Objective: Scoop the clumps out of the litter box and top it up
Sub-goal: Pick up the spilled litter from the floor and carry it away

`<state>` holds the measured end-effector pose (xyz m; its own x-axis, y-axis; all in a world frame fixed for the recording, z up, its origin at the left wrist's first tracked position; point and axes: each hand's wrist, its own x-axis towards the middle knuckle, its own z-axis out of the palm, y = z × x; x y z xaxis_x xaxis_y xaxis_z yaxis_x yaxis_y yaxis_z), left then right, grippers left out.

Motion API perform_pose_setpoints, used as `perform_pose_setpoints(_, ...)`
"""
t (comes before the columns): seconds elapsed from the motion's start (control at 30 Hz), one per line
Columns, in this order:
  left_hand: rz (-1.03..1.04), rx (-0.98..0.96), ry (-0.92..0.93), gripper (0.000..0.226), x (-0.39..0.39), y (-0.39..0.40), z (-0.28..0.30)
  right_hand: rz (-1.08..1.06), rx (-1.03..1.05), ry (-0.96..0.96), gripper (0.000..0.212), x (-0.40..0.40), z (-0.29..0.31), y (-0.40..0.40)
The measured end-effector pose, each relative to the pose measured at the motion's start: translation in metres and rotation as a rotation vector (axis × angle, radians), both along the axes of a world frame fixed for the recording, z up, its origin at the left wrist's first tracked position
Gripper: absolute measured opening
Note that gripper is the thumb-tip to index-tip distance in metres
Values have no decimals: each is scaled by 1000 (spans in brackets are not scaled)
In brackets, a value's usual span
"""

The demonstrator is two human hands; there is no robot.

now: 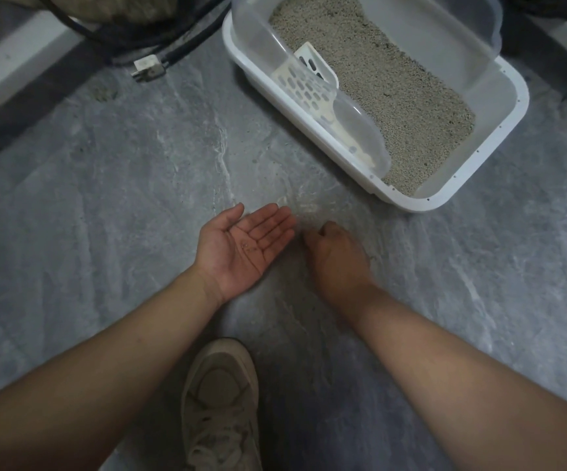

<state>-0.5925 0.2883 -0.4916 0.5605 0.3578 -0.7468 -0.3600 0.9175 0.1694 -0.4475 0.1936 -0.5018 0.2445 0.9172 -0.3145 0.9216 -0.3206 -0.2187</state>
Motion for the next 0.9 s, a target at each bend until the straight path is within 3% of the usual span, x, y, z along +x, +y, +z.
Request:
perform_pose_setpoints(0.1,3,-3,2,49,-1,0,0,30,-42,15,9,0,1,2)
perform_pose_setpoints(0.27,8,0,-2,49,-2,0,1,118,-12,-15,24,0,4,2)
perform_pose_setpoints(0.43,7,2,-7,49,-2,0,1,101,-22,24,9,-2,6,-4)
perform_pose_setpoints(0.7,-2,6,-8,49,-3,-1,-1,269,-29,37,12,10,10,-13)
perform_pose_setpoints(0.9,-11,9,-18,48,-1,-1,0,341,-116,-30,27,19,20,-1)
